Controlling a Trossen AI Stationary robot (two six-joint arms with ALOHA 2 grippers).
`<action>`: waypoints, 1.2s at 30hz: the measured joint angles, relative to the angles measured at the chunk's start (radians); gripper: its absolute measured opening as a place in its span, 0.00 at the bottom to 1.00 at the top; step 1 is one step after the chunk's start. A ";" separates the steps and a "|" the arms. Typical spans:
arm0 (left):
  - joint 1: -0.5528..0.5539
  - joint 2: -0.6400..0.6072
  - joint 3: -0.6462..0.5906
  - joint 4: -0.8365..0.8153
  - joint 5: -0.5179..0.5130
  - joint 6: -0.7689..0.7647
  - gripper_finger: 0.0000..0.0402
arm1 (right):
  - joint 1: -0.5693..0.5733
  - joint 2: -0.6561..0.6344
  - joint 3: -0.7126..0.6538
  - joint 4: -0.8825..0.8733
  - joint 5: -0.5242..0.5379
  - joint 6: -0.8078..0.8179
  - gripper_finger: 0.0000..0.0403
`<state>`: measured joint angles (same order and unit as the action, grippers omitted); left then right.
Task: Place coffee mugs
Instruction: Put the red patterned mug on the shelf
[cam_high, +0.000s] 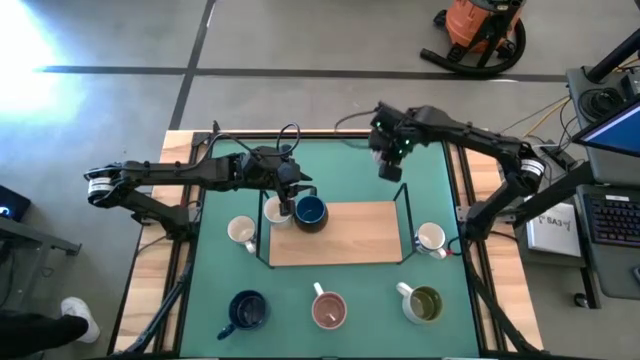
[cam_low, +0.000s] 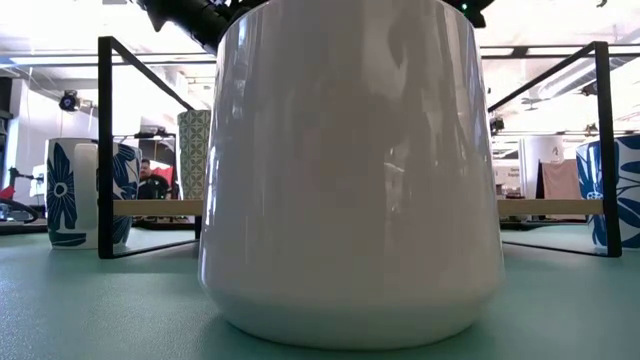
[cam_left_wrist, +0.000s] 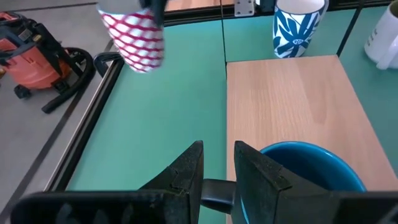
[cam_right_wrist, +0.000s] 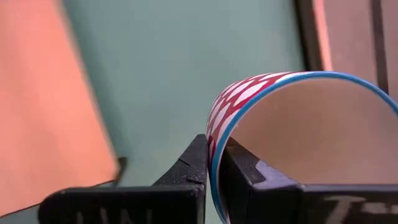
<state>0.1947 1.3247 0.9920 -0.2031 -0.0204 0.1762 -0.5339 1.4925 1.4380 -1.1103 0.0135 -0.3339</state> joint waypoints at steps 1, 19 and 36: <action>0.000 0.000 0.000 0.000 0.000 -0.002 0.18 | 0.027 0.000 0.000 -0.002 -0.002 -0.002 0.03; 0.000 0.000 0.000 0.000 0.000 -0.019 0.18 | 0.351 0.000 -0.003 -0.112 -0.125 0.029 0.03; 0.000 0.000 0.000 0.000 0.000 -0.033 0.18 | 0.412 -0.002 -0.119 -0.084 -0.115 0.054 0.05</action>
<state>0.1947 1.3247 0.9920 -0.2028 -0.0204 0.1429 -0.1215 1.4902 1.3190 -1.1941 -0.1012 -0.2802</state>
